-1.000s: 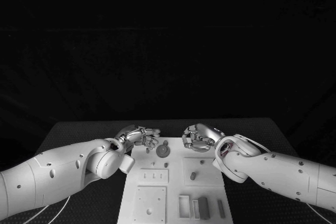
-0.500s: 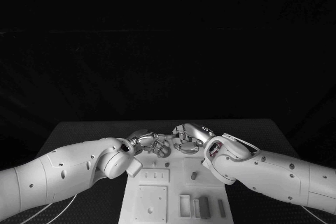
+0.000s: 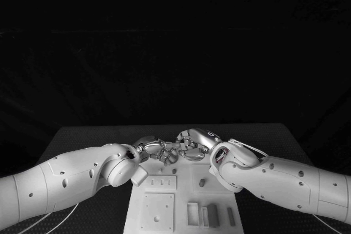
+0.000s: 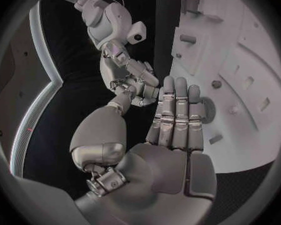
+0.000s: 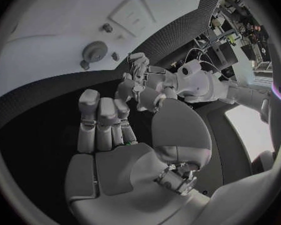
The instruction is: Assemble the parts on the task board
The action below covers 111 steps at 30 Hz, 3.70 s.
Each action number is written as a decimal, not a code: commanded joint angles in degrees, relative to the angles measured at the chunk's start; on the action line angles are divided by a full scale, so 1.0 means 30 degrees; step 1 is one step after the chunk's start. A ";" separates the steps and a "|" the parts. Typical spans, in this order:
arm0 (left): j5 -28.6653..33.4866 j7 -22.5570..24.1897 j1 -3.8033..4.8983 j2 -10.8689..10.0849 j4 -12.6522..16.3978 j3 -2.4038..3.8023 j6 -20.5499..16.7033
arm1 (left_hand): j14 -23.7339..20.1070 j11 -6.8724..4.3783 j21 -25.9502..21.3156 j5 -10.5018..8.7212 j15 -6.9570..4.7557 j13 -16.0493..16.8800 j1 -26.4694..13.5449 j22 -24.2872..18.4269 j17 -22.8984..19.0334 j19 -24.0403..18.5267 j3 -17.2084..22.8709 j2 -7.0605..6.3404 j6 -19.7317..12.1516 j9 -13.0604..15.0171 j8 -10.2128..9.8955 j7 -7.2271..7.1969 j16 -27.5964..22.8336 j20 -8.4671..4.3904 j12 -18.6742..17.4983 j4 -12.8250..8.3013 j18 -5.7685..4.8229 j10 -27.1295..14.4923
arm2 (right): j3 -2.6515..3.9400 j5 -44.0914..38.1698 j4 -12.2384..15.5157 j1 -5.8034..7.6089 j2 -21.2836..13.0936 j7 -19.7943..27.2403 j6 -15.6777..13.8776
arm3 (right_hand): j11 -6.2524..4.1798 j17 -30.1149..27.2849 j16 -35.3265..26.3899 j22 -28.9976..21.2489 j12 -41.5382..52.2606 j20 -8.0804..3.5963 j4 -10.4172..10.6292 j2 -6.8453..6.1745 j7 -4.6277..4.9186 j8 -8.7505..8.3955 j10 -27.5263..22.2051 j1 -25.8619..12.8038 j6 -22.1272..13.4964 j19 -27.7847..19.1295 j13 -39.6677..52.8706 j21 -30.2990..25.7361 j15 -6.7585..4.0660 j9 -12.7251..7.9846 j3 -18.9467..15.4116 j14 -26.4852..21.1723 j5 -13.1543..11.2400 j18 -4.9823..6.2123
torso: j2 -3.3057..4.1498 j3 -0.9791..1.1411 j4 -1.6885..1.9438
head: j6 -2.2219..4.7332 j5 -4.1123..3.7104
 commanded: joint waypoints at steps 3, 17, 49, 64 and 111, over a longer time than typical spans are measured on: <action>-0.0051 0.0170 0.0025 -0.0028 0.0057 0.0026 0.0004 | -0.0100 -0.0017 0.0111 -0.0074 0.0001 0.0047 0.0178 -0.0008 0.0036 -0.0053 0.0055 0.0158 0.0177 0.0049 -0.0085 -0.0046 0.0124 -0.0007 0.0126 -0.0140 0.0280 0.0140 | -0.0014 -0.0340 0.0098 0.0000 0.0030 -0.0024 0.0460 | -0.0701 -0.0014 0.0067 0.0288 0.0010 -0.0114 -0.0005 -0.0239 -0.0612 -0.0075 -0.0892 -0.0026 0.3465 0.0080 -0.0028 0.0065 -0.0128 0.0043 0.0091 0.0053 -0.0077 0.0883 | -0.0005 0.0008 0.0022 | -0.0046 -0.0019; 0.0011 0.0211 0.0025 0.0128 0.0020 0.0021 0.0090 | -0.0146 -0.0014 0.0133 -0.0074 0.0026 0.0102 0.0435 -0.0007 0.0033 -0.0089 0.0029 0.0505 0.0256 0.0103 -0.0123 -0.0061 0.0130 0.0021 0.0124 -0.0521 0.0259 0.0124 | -0.0093 -0.0305 0.0179 -0.0002 0.0127 0.0053 0.0683 | -0.0703 -0.0024 0.0056 0.0281 0.0003 -0.0112 0.0004 -0.0280 -0.0614 -0.0115 -0.0875 -0.0044 0.3483 0.0089 -0.0059 0.0061 -0.0129 0.0089 0.0114 0.0063 -0.0055 0.0882 | -0.0030 0.0029 0.0016 | -0.0046 -0.0048; 0.0066 0.0198 0.0023 0.0034 -0.0006 0.0017 -0.0093 | -0.0005 -0.0253 0.0259 -0.0032 -0.0006 0.0419 0.1852 -0.0068 -0.0026 -0.0057 0.1297 0.2394 0.1099 0.0283 -0.0170 -0.0356 0.0224 0.0004 0.0354 -0.1614 0.0151 0.0604 | -0.0241 -0.0289 -0.0002 -0.0004 0.0266 0.0074 0.0815 | -0.0705 -0.0036 0.0040 0.0273 -0.0008 -0.0111 0.0011 -0.0285 -0.0617 -0.0167 -0.0861 -0.0055 0.3504 0.0095 -0.0097 0.0051 -0.0131 0.0145 0.0138 0.0072 -0.0058 0.0883 | -0.0020 -0.0001 0.0010 | -0.0155 -0.0022; -0.0095 0.0083 0.0020 0.0029 -0.0006 0.0017 -0.0100 | 0.0134 -0.0387 0.0377 -0.0014 -0.0071 0.0598 0.2291 -0.0035 0.0024 -0.0065 0.1752 0.2890 0.1494 0.0405 -0.0136 -0.0500 0.0383 -0.0044 0.0510 -0.2288 0.0099 0.0894 | -0.0241 -0.0269 0.0010 -0.0004 0.0244 0.0081 0.0762 | -0.0707 -0.0040 0.0034 0.0270 -0.0011 -0.0112 0.0012 -0.0295 -0.0618 -0.0192 -0.0854 -0.0060 0.3514 0.0099 -0.0114 0.0047 -0.0133 0.0171 0.0147 0.0075 -0.0038 0.0883 | -0.0022 0.0008 0.0002 | -0.0155 -0.0004; -0.4045 -0.1972 0.0210 -0.1161 -0.0326 0.0026 0.1304 | 0.3481 -0.2193 0.6279 0.1746 -0.3781 1.1371 0.1702 0.0592 0.3990 0.3892 0.1936 0.3467 0.2956 0.1700 -0.0993 -0.1658 0.9413 -0.3327 1.3607 -0.3246 0.0196 0.1881 | -0.0186 1.8066 -0.7317 0.0375 -0.1230 0.7962 0.3933 | 0.2547 -0.7964 -1.2118 -0.4621 -1.1050 0.4064 -0.0490 -0.0576 0.1313 -0.4173 -0.5492 -0.0035 -0.1539 -0.9295 -1.1856 -1.1533 0.4380 -0.2260 -0.5846 -0.7638 0.3122 -0.0328 | -0.0160 0.0056 -0.0006 | -0.0201 0.0184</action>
